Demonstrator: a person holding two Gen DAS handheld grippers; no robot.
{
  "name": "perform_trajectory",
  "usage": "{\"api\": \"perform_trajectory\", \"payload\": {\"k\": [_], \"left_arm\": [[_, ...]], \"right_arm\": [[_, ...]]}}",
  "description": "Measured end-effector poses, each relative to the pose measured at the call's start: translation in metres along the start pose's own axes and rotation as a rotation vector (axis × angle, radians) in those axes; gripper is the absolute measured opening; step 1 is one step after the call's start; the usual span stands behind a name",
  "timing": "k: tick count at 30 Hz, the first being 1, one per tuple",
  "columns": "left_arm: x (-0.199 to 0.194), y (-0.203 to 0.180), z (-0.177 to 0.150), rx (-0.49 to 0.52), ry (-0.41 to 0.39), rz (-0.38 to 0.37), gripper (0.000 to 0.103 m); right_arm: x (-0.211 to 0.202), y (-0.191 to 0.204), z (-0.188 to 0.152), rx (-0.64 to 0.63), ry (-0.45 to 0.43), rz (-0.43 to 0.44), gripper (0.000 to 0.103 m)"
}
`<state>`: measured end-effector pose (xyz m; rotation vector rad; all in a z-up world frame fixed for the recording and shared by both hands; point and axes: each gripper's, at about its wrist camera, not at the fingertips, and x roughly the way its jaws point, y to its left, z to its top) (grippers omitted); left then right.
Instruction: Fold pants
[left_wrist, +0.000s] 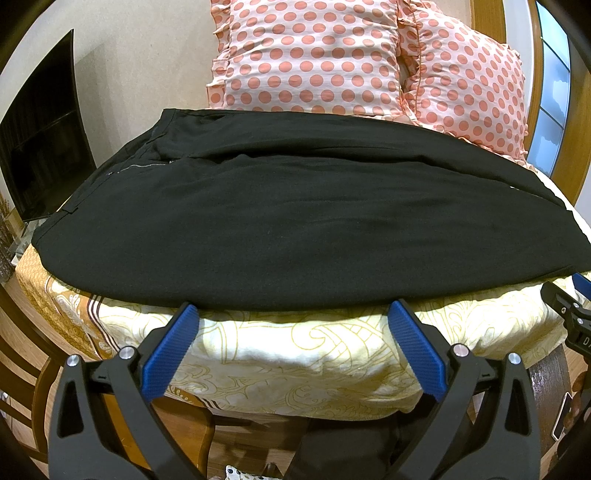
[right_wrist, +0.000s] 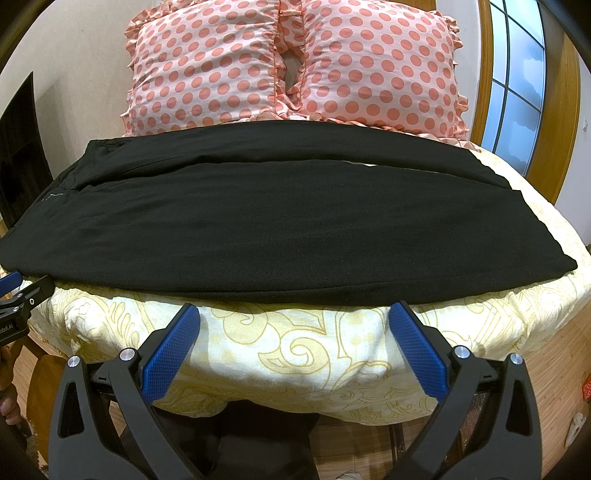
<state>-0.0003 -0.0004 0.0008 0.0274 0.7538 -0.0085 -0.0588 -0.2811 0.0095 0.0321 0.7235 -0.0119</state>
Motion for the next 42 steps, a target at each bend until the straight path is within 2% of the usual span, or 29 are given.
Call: {"api": "perform_trajectory", "payload": {"k": [25,29,33,37,42], "left_arm": [[0.0,0.0,0.001,0.005,-0.001,-0.002,0.101],[-0.008,0.005,0.005,0.006,0.015,-0.036,0.101],[-0.034,0.015,0.01,0.021,-0.048,-0.058,0.101],[-0.049,0.018,0.036,0.035,-0.144,-0.023,0.101],[-0.03,0.009,0.085,0.045,-0.208,0.042,0.101]], "right_arm": [[-0.001,-0.002,-0.002,-0.014,-0.018,0.016,0.102],[-0.004,-0.015,0.004,-0.009,0.018,0.085,0.102],[-0.021,-0.049,0.016,0.093,-0.01,0.155,0.102],[-0.03,-0.084,0.047,0.156,-0.053,0.063,0.102],[0.002,-0.123,0.109,0.164,-0.081,-0.131,0.102]]}}
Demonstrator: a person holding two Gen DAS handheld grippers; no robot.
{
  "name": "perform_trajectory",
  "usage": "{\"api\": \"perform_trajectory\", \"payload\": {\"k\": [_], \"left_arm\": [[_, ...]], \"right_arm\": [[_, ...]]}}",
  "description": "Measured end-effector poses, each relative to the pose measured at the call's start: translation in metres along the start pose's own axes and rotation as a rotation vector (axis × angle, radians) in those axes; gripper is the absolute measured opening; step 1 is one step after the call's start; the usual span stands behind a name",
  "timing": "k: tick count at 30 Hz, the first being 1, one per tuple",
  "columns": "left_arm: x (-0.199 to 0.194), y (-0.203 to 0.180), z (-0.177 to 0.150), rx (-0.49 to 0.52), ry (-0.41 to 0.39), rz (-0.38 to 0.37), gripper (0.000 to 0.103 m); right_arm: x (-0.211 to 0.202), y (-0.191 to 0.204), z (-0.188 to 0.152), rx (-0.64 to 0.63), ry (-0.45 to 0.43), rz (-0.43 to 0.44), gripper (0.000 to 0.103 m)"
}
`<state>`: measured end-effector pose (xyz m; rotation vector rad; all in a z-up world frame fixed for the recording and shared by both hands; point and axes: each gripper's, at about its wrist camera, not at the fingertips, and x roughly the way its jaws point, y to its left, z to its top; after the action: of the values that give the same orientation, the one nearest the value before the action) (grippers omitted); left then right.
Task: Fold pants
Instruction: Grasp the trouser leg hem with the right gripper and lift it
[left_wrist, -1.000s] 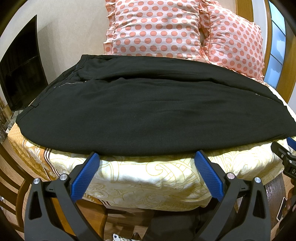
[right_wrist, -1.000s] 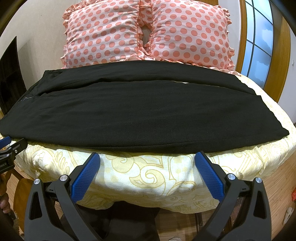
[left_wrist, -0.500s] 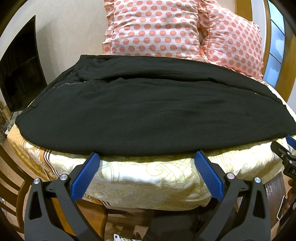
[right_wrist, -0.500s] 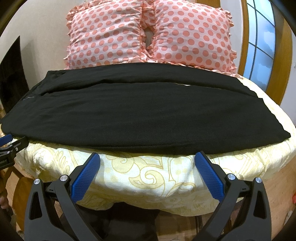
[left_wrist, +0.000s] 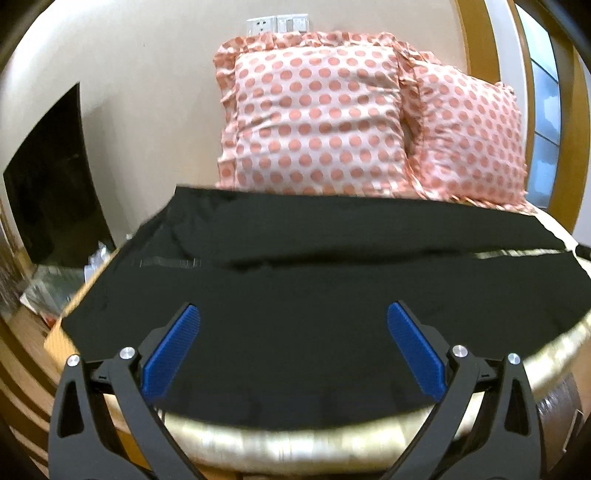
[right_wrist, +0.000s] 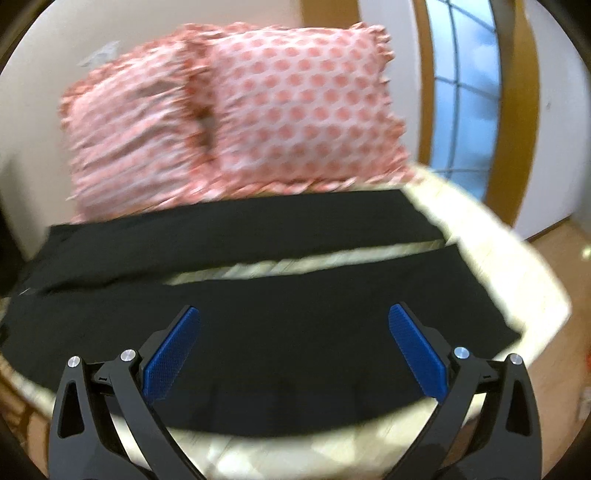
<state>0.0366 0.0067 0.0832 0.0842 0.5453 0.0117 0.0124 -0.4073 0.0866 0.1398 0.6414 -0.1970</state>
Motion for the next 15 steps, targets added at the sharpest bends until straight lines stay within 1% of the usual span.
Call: {"api": "perform_trajectory", "payload": {"k": [2,3,5,7,8,10,11,13,15], "left_arm": [[0.019,-0.005,0.015,-0.001,0.016,-0.007,0.101],[0.025,-0.006,0.02,-0.005,0.025,-0.007,0.101],[0.042,-0.011,0.03,-0.011,0.033,0.0,0.101],[0.052,-0.014,0.034,-0.009,0.023,0.012,0.101],[0.057,-0.016,0.036,-0.009,0.017,0.02,0.101],[0.068,-0.018,0.039,-0.012,0.0,0.031,0.101],[0.072,-0.019,0.04,-0.013,-0.003,0.029,0.101],[0.083,-0.019,0.042,-0.014,0.001,0.035,0.101],[0.093,-0.019,0.042,-0.015,0.009,0.036,0.101]], "right_arm": [[0.036,-0.012,0.032,0.015,0.017,-0.082,0.102],[0.048,-0.019,0.042,0.026,0.025,-0.107,0.102],[0.089,-0.029,0.073,0.055,0.059,-0.157,0.102],[0.121,-0.041,0.095,0.097,0.085,-0.186,0.095],[0.146,-0.048,0.111,0.127,0.109,-0.211,0.092],[0.176,-0.057,0.129,0.165,0.133,-0.268,0.087],[0.199,-0.064,0.142,0.19,0.149,-0.314,0.086],[0.231,-0.072,0.155,0.229,0.183,-0.381,0.084],[0.258,-0.083,0.163,0.292,0.224,-0.417,0.078]]}}
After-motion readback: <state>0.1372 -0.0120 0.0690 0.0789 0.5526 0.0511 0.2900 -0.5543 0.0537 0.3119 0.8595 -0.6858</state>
